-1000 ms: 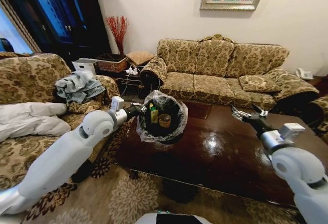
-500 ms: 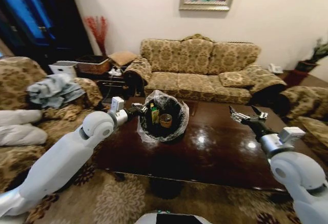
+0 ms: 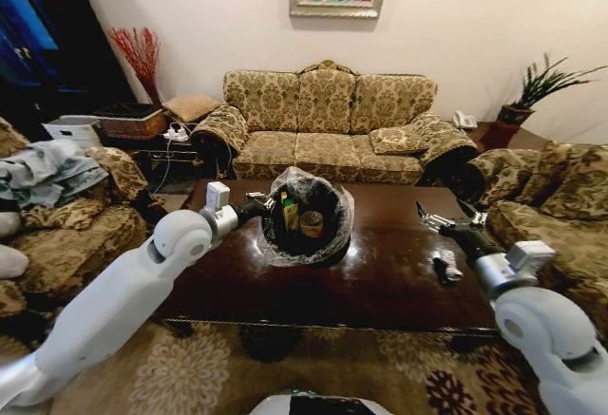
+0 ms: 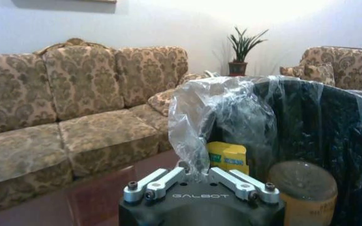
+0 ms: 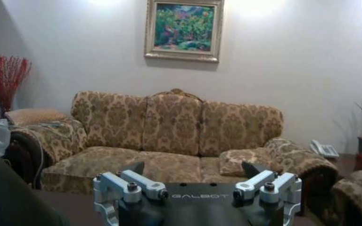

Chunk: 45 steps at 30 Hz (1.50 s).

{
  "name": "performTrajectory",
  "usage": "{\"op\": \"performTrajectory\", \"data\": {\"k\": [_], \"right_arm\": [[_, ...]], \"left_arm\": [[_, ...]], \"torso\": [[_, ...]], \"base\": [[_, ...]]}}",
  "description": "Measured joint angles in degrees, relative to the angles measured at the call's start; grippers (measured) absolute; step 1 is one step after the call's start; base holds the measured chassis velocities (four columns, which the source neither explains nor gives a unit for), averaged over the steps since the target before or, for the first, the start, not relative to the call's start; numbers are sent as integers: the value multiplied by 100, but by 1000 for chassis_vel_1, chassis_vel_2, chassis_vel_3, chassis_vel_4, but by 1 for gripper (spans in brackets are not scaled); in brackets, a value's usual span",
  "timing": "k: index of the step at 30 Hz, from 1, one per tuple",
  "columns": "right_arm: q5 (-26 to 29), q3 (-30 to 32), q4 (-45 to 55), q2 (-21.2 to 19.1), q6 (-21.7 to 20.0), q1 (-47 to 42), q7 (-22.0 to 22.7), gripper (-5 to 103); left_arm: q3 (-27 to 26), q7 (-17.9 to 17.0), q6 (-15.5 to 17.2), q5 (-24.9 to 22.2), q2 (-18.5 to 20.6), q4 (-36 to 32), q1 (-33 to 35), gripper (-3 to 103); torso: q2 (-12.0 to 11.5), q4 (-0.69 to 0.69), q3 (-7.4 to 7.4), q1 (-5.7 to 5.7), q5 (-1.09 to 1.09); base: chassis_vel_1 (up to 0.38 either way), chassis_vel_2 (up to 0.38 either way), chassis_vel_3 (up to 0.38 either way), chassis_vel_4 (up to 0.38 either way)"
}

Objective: Move to the front of the table and place the trash on the table into the trash bin.

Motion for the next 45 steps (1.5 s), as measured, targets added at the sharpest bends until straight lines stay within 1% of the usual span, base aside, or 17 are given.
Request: {"op": "performTrajectory", "data": {"k": [2, 5, 10, 17, 20, 22, 23, 24, 26, 28, 30, 32, 33, 34, 36, 40, 45], "right_arm": [[0, -18, 16, -3, -11, -3, 13, 100], [-6, -53, 40, 4, -18, -15, 46, 100], [-104, -163, 82, 84, -19, -75, 85, 100], [-212, -411, -118, 225, 41, -98, 349, 100], [-339, -677, -610, 296, 87, -66, 563, 100], [-358, -767, -766, 326, 37, -61, 596, 100], [-358, -842, -891, 371, -38, -52, 615, 100], [-326, -961, -1034, 429, -144, -20, 626, 100], [-297, -1073, -1148, 479, -215, 29, 633, 100], [-271, -1451, -1497, 591, -289, 280, 636, 100], [-280, -1603, -1656, 627, -292, 414, 648, 100], [-285, -1939, -2085, 756, -303, 755, 844, 100], [-285, -1939, -2085, 756, -303, 755, 844, 100], [-249, -2084, -2293, 837, -325, 925, 1015, 100], [-129, -2328, -2744, 975, -361, 1254, 1274, 100], [-53, -2539, -3222, 1158, -364, 1613, 1377, 100], [110, -2690, -3655, 1366, -372, 1932, 1322, 100]], "left_arm": [[-46, -9, 19, 0, 4, -24, 39, 1], [-99, -16, 37, -3, 8, -78, 92, 1], [-178, -19, 49, 3, 2, -163, 204, 1], [-296, -12, 44, 108, -53, -285, 405, 1], [-392, -37, 25, 231, -127, -316, 587, 1], [-439, -27, 23, 255, -146, -326, 662, 1], [-481, 13, 21, 284, -160, -333, 737, 1], [-527, 97, 21, 332, -172, -334, 818, 1], [-555, 176, 21, 381, -183, -334, 872, 1], [-576, 279, 20, 468, -210, -333, 959, 1], [-576, 294, 18, 485, -226, -329, 977, 1], [-560, 300, 14, 504, -251, -315, 1001, 1], [-560, 300, 14, 504, -251, -315, 1001, 1], [-558, 306, 11, 509, -250, -316, 1025, 1], [-587, 330, 8, 529, -226, -324, 1130, 1], [-617, 324, 8, 559, -199, -323, 1219, 1], [-617, 309, 8, 555, -147, -328, 1243, 1]], "torso": [[0, 0, 1, 1, 6], [0, -1, 0, -1, 0], [0, -2, 0, 1, 1], [0, 0, 0, 0, 5], [0, -3, 0, 0, 6], [0, -3, 0, 0, 6], [0, -3, 0, 0, 2], [0, -2, 0, 0, -11], [0, -1, 0, 0, -11], [0, 4, 0, 0, 2], [0, 4, 0, 0, 1], [0, 0, 0, 1, 1], [0, 0, 0, 1, 1], [0, -1, 1, 1, 6], [0, -2, 1, 1, 4], [0, 0, 1, 1, 3], [0, 1, 1, 1, 2]], "base": [[-338, -389, 356, 402], [-365, -399, 365, 399], [-330, -371, 357, 400], [-201, -238, 298, 321], [-51, -69, 62, 63], [0, 0, 0, 0], [0, 0, 0, 0], [21, 54, -2, -47], [40, 54, -2, -38], [57, 68, -17, -30], [53, 55, -12, -18], [0, 0, 0, 0], [0, 0, 0, 0], [0, 0, 0, 0], [0, 0, 0, 0], [0, 0, 0, 0], [0, 0, 0, 0]]}}
